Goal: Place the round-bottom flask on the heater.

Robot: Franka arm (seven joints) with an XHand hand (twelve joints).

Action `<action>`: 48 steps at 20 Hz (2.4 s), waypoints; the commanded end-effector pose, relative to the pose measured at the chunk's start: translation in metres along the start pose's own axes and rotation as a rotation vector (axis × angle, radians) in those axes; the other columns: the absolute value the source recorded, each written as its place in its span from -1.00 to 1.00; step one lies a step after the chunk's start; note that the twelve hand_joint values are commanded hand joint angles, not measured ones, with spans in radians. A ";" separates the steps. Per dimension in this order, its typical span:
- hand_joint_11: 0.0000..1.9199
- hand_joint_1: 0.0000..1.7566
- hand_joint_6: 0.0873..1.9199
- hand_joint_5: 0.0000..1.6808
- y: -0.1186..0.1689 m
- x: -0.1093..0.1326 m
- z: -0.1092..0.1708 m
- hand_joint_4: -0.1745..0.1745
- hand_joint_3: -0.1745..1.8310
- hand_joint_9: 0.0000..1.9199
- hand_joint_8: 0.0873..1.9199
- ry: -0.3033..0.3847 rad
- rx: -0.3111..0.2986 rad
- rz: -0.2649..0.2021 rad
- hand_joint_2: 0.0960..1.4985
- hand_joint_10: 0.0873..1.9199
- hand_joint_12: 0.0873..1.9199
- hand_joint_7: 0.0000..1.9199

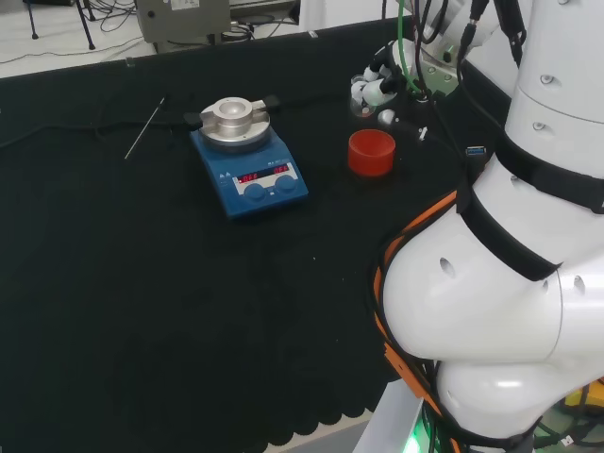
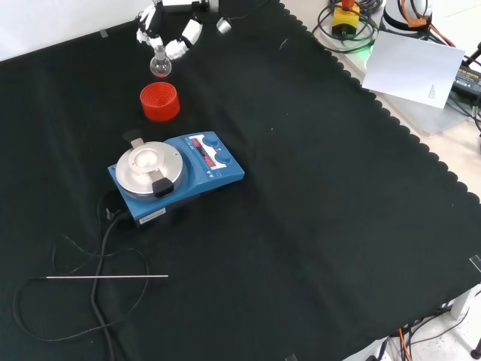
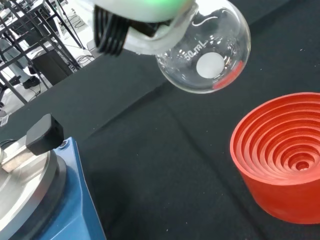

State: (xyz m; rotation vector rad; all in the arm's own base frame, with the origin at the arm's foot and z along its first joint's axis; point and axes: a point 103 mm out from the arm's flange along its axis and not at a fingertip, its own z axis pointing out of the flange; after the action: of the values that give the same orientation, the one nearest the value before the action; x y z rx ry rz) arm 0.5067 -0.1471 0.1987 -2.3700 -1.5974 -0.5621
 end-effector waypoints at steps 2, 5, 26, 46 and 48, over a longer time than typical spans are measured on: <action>-0.46 0.24 -0.09 0.37 -0.002 0.001 0.002 1.00 -0.10 -0.09 -0.44 0.001 0.003 0.002 -0.17 -0.52 0.30 -0.25; -0.46 0.24 -0.09 0.37 0.000 0.004 0.001 1.00 -0.10 -0.09 -0.44 0.004 0.006 -0.004 -0.17 -0.52 0.29 -0.25; -0.45 0.25 -0.09 0.37 0.005 0.104 0.031 1.00 -0.09 -0.08 -0.45 0.016 0.058 -0.136 -0.17 -0.52 0.29 -0.25; -0.45 0.25 -0.10 0.37 0.022 0.186 0.063 1.00 -0.09 -0.08 -0.45 0.042 0.107 -0.235 -0.18 -0.52 0.29 -0.25; -0.45 0.25 -0.10 0.37 0.022 0.191 0.068 1.00 -0.09 -0.08 -0.45 0.042 0.115 -0.239 -0.18 -0.52 0.29 -0.25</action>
State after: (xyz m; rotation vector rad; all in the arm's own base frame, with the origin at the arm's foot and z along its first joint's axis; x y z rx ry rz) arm 0.5983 0.0145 0.2251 -2.1168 -1.8422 -0.5613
